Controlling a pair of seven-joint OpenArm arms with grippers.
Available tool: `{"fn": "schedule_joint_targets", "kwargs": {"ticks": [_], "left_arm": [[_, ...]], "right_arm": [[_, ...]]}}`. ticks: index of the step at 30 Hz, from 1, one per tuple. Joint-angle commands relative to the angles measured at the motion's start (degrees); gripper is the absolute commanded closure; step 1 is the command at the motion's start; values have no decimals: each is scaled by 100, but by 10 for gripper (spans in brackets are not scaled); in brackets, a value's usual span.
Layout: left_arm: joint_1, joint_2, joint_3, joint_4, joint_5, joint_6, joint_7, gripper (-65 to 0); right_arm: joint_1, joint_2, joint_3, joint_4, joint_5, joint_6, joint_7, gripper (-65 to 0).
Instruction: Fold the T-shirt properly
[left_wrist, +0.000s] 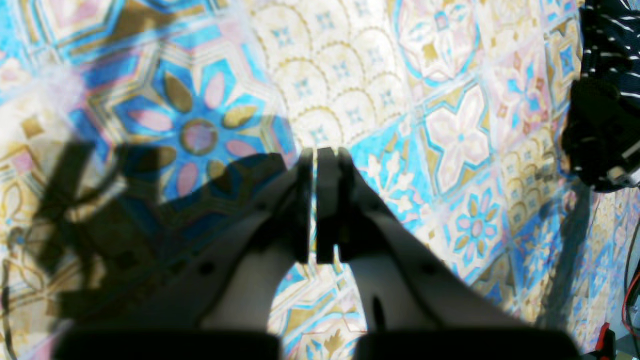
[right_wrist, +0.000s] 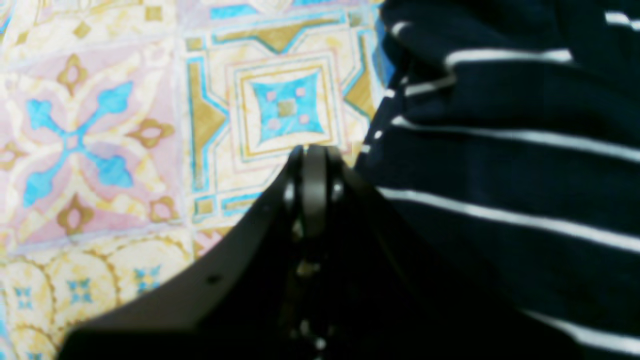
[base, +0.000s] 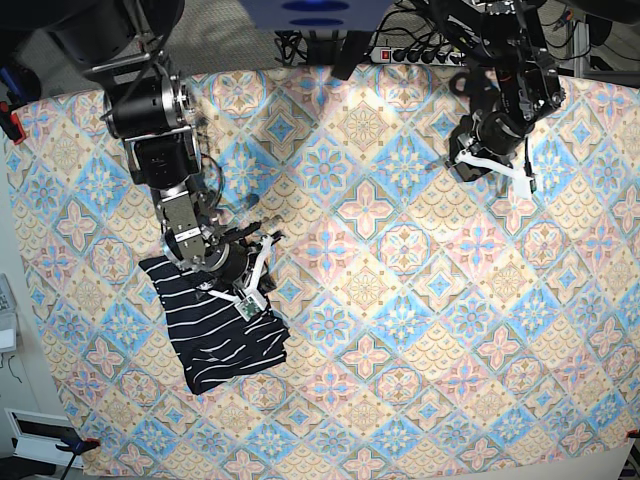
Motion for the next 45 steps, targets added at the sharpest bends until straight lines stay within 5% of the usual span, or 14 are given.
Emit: {"fn": "schedule_joint_targets", "kwargs": {"ticks": [1,10,19,31,45], "left_arm": [[-14,-37,-17,117,-54,-33,-60,0],[-23,-37,-17,117,-54,-33,-51,0],[-23,-37,-17,117,-54,-33,-51,0],[179,-55,-26,495,-37,-42,-51,0],[1208,-81,-61,1278,-45,-33,-51,0]], "right_arm": [[132,76,206,41,-63,-92,-85,-6],[27,41,364,551,-72,-92,-129,-4],[-466,-311,364,2116,-72,-74,-1035,-4],[-2347,-118,417,5035,-55,-74,-2494,-3],[-4466,-65,1260,6907,-37,-65,-2802,-3]]}}
